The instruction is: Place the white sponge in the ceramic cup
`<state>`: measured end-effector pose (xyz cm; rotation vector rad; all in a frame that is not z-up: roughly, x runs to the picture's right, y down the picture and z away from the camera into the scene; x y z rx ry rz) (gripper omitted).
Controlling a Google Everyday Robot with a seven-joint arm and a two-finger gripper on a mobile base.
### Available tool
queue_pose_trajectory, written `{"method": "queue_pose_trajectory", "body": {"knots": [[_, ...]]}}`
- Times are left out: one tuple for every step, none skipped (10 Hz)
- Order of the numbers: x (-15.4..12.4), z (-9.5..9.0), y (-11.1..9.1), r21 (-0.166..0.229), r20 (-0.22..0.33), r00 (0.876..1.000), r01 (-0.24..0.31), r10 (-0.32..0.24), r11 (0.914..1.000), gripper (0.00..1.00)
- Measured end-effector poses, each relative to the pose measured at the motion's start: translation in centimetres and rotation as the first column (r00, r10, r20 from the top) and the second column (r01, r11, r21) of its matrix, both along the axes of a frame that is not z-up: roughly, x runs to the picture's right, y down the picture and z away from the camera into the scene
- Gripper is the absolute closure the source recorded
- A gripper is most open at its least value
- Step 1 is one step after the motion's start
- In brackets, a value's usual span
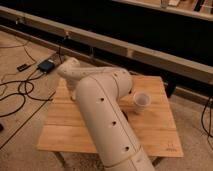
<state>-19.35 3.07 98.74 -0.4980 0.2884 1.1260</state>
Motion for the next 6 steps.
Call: {"method": "queue_pose_trajectory", "body": {"knots": [[0.00,0.00,0.00,0.000,0.000,1.000,0.000,0.000,1.0000,0.35],[-0.02,0.01,-0.01,0.001,0.001,1.000,0.001,-0.001,1.0000,0.35],[-0.06,0.14,-0.09,0.009,0.005,1.000,0.010,-0.010,0.9999,0.35],[-0.10,0.28,-0.23,0.020,0.008,1.000,0.025,-0.025,0.9995,0.35],[-0.28,0.44,-0.35,0.034,0.009,0.999,0.039,-0.039,0.9987,0.38],[-0.43,0.47,-0.50,0.043,0.012,0.999,0.047,-0.048,0.9980,0.44]]}}
